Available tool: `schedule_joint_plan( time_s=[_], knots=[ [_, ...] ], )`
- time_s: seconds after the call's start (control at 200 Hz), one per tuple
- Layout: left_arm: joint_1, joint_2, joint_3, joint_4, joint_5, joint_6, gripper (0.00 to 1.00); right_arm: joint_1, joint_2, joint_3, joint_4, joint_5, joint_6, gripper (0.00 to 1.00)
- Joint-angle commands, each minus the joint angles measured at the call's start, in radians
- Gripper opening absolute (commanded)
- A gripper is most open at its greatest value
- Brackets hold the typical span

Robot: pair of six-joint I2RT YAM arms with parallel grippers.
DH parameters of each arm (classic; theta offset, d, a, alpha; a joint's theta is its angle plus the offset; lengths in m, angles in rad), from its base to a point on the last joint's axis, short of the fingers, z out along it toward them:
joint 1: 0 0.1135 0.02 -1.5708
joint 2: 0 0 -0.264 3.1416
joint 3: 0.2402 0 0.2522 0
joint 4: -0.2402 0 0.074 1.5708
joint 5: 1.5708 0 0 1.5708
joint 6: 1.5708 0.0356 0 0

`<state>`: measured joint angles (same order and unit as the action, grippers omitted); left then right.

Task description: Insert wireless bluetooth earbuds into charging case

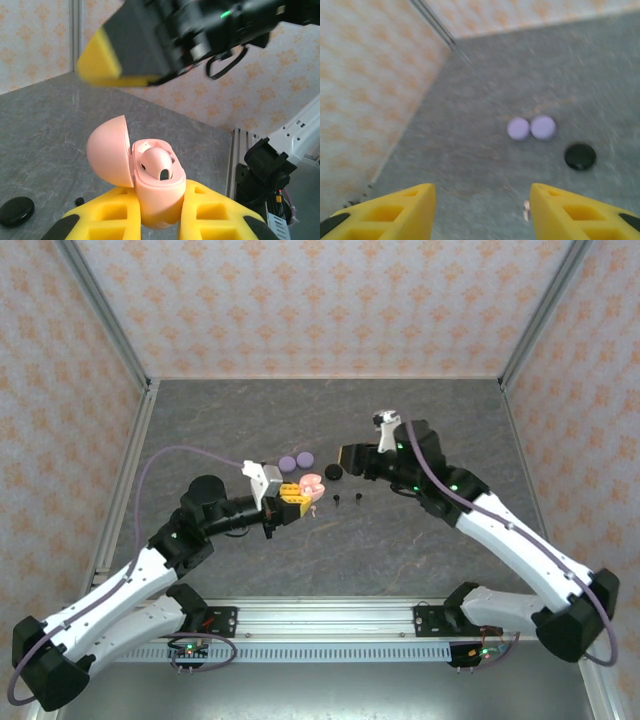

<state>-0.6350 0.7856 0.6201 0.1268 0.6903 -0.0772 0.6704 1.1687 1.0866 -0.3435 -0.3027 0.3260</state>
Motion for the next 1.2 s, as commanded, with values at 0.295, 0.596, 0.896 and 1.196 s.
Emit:
schedule_joint_plan(
  time_s=[0.295,0.596,0.896,1.196],
  knots=[
    [-0.007,-0.112,-0.011,-0.073,-0.023,0.070,0.00,0.021,0.499,0.122,-0.092,-0.068,0.042,0.41],
    [-0.006,-0.101,-0.010,-0.064,-0.021,0.068,0.00,0.102,0.744,0.290,-0.173,-0.003,0.018,0.40],
    [-0.006,-0.092,-0.008,-0.056,-0.023,0.059,0.00,0.130,0.836,0.350,-0.228,0.025,0.013,0.39],
    [-0.006,-0.082,-0.002,-0.053,-0.023,0.056,0.00,0.144,0.871,0.345,-0.230,0.003,0.015,0.35]
  ],
)
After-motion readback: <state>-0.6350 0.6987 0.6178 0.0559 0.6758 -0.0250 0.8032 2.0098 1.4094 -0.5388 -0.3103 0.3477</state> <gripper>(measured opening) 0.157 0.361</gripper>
